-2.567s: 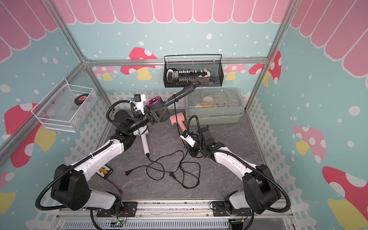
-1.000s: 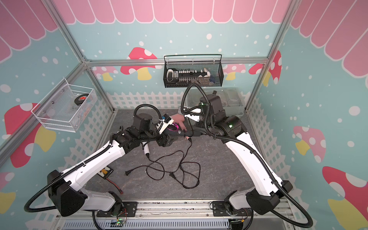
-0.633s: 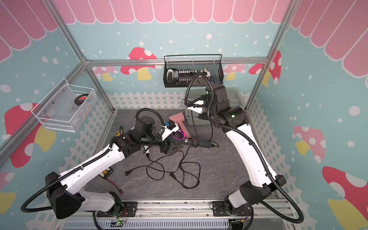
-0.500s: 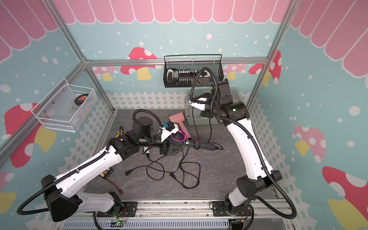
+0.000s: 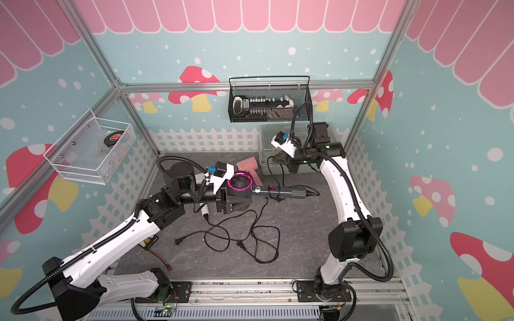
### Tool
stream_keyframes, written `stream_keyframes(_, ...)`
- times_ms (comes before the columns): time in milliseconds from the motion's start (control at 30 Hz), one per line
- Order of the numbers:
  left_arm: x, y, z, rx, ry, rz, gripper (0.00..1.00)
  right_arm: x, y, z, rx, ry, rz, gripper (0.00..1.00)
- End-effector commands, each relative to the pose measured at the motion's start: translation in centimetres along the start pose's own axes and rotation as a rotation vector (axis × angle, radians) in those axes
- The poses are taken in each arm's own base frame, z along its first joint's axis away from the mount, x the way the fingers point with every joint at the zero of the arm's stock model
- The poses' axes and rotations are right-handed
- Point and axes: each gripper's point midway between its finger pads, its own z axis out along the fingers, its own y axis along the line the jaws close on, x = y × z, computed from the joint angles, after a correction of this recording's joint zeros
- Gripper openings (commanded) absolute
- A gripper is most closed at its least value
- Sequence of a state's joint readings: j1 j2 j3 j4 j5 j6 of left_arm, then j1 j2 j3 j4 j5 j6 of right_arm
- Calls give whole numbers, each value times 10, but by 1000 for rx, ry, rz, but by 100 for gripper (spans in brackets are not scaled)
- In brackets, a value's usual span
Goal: Wrap the cord around the hair dryer
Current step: Wrap the power cord around the hair dryer.
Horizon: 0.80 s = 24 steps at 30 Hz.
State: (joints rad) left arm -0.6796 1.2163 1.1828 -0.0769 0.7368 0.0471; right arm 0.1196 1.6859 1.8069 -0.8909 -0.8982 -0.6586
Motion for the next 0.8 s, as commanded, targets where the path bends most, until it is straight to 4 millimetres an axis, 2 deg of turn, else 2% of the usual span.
stream_keyframes(0,-41,1,-14,28,-166,45,0,-6,4,2,-91,-133,82,0)
stream_keyframes(67,-44,10,-18,16,-194,24,0,0,0,4,-93,-164,122,3)
stream_keyframes(133,-49,14,-20,12,-216,18,0,4,-3,6,-92,-200,157,15)
stream_keyframes(267,-62,23,-27,-13,-257,17,0,17,-4,16,-121,-248,224,25)
stream_keyframes(567,-88,42,-44,-72,-323,27,0,66,-1,42,-119,-261,341,24)
stream_keyframes(767,-96,55,-52,-117,-351,20,0,85,2,50,-105,-239,386,23)
